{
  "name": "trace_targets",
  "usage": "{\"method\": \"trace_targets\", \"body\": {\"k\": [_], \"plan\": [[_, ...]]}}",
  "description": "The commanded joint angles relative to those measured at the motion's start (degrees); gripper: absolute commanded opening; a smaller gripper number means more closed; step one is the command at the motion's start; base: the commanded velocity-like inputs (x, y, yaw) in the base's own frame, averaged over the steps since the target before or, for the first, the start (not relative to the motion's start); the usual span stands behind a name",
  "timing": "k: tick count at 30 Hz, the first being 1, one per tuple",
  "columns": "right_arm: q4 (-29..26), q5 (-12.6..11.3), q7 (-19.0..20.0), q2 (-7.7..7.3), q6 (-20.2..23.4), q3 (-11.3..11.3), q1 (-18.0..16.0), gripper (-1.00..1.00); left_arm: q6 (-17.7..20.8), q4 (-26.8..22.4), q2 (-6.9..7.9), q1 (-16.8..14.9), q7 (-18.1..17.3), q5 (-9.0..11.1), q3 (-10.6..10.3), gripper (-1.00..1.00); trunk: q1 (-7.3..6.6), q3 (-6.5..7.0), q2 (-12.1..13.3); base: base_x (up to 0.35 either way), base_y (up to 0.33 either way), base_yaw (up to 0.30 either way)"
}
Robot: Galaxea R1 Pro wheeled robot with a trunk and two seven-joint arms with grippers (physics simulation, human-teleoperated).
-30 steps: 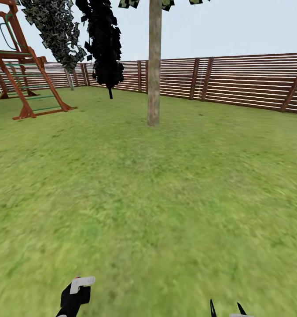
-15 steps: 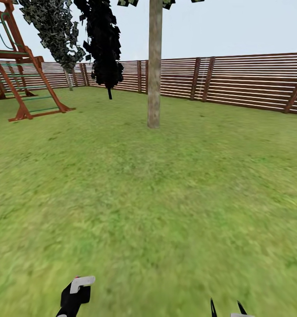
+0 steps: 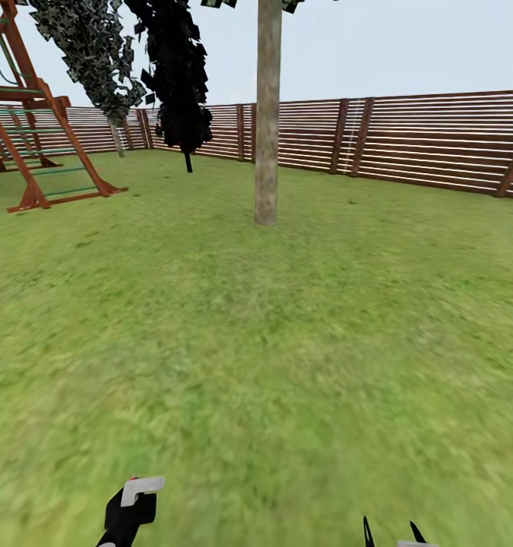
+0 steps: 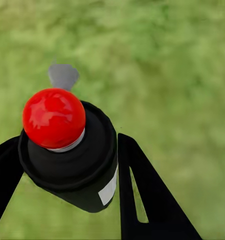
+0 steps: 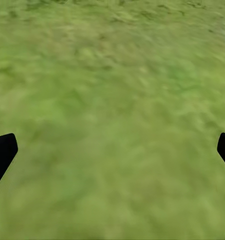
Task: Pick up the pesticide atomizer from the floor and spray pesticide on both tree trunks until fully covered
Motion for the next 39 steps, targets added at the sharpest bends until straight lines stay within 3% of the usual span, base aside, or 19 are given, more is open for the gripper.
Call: {"method": "trace_targets", "body": {"k": [1,39], "plan": [[0.00,0.00,0.00,0.00,0.00,0.00,0.00,1.00,0.00,-0.01,0.00,-0.01,0.00,0.00,0.00,-1.00,0.00,0.00,0.00,0.340,0.000,0.000],[0.00,-0.01,-0.08,0.10,-0.01,0.00,0.00,1.00,0.00,-0.09,0.00,0.00,0.00,0.09,0.00,-1.00,0.00,0.00,0.00,0.340,0.000,0.000]]}}
